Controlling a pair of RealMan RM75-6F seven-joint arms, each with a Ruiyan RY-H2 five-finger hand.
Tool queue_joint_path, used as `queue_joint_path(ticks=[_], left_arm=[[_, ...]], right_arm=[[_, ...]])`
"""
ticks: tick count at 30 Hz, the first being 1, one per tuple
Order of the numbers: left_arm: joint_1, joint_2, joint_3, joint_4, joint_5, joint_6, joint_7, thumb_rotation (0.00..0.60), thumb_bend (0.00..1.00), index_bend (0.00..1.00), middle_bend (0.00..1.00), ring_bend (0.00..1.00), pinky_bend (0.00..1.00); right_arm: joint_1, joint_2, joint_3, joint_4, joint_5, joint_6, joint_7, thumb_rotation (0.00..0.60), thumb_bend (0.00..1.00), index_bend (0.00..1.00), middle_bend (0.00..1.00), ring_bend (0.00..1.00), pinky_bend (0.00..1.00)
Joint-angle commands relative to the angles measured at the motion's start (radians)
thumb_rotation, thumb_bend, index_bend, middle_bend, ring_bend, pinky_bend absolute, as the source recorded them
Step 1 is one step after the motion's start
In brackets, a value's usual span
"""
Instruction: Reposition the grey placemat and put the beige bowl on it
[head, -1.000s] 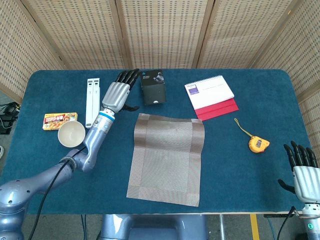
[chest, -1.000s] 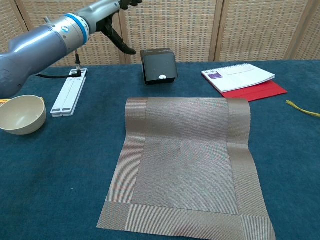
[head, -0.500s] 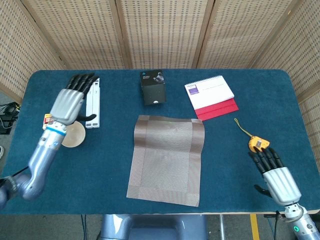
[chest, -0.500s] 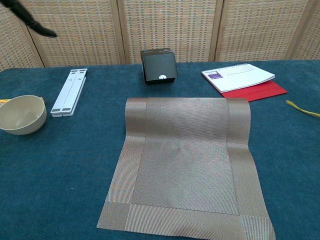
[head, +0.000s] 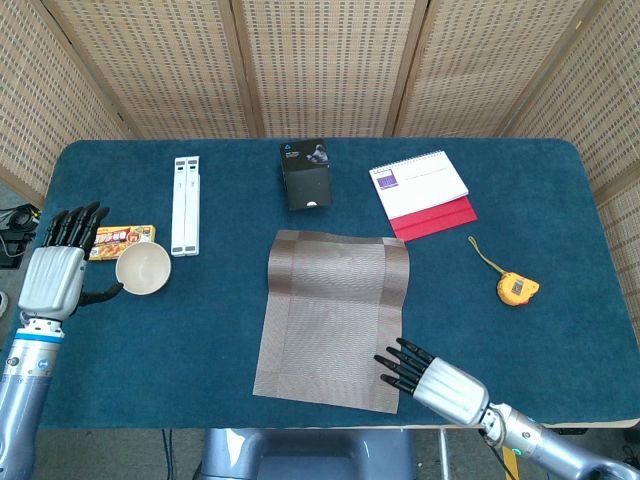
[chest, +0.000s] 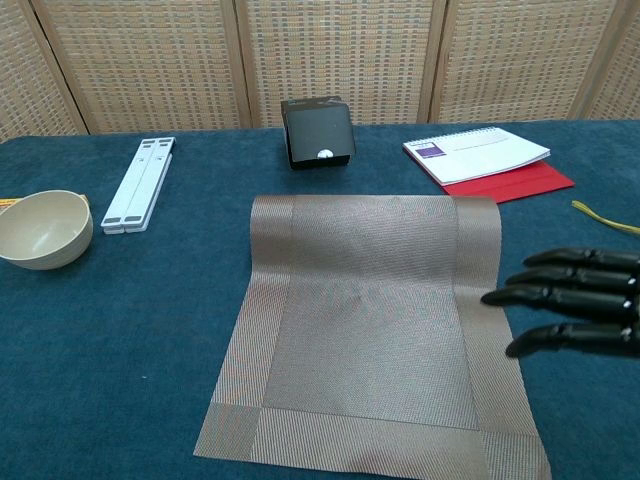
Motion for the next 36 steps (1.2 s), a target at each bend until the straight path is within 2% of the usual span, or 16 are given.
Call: queue_joint_path(ticks=[1, 4, 9, 24, 36], left_arm=[[0.016, -0.006, 0.009, 0.003, 0.015, 0.012, -0.008, 0.600, 0.00, 0.00, 0.00, 0.00, 0.00], [0.022, -0.009, 0.015, 0.019, 0.021, 0.002, -0.004, 0.600, 0.00, 0.00, 0.00, 0.00, 0.00], [0.025, -0.016, 0.012, 0.035, 0.026, -0.009, -0.014, 0.600, 0.00, 0.00, 0.00, 0.00, 0.00], [0.024, -0.025, -0.003, 0.049, 0.022, -0.038, -0.008, 0.600, 0.00, 0.00, 0.00, 0.00, 0.00], [0.031, -0.024, -0.009, 0.054, 0.031, -0.044, -0.015, 0.600, 0.00, 0.00, 0.00, 0.00, 0.00]], right_arm=[[0.060, -0.048, -0.010, -0.022, -0.015, -0.089, -0.037, 0.600, 0.00, 0.22, 0.00, 0.00, 0.00], [0.088, -0.072, -0.017, -0.027, -0.005, -0.142, -0.058, 0.600, 0.00, 0.22, 0.00, 0.00, 0.00], [0.105, -0.095, -0.028, -0.017, 0.019, -0.171, -0.068, 0.600, 0.00, 0.22, 0.00, 0.00, 0.00], [0.132, -0.183, -0.053, 0.093, 0.034, -0.142, -0.085, 0.600, 0.00, 0.23, 0.00, 0.00, 0.00], [0.148, -0.218, -0.081, 0.139, 0.048, -0.122, -0.077, 0.600, 0.00, 0.24, 0.00, 0.00, 0.00]])
